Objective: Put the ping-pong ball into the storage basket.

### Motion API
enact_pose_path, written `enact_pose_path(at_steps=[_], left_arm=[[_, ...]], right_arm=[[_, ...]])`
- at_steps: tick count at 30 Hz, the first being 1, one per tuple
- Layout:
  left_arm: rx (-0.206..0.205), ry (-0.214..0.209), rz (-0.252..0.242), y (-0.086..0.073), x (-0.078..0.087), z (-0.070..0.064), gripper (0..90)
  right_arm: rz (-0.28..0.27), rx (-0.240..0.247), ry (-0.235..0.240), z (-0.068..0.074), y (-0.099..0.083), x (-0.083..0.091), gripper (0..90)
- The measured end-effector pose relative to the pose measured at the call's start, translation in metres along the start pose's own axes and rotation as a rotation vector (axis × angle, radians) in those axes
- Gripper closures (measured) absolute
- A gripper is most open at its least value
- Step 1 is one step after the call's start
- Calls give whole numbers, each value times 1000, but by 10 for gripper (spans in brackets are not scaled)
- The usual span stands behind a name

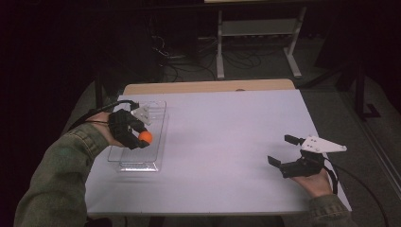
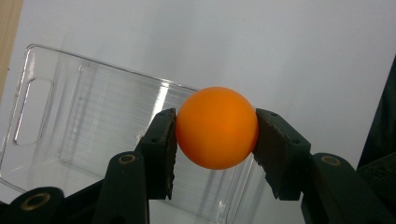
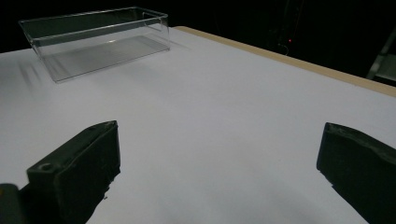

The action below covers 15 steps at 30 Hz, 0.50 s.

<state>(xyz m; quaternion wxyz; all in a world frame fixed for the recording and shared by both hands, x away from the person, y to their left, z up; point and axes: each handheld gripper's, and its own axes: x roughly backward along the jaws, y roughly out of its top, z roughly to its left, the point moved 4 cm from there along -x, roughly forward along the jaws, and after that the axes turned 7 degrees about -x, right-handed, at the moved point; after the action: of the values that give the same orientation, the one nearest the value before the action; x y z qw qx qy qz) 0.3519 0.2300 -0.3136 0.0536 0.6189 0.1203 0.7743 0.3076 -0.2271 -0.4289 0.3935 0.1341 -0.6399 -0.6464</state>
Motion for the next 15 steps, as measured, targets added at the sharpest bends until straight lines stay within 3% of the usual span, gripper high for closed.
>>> enact_pose_path(at_steps=[15], left_arm=[[10, 8, 13, -5, -2, 3, 503]], right_arm=[[4, 1, -1, 0, 0, 0, 0]])
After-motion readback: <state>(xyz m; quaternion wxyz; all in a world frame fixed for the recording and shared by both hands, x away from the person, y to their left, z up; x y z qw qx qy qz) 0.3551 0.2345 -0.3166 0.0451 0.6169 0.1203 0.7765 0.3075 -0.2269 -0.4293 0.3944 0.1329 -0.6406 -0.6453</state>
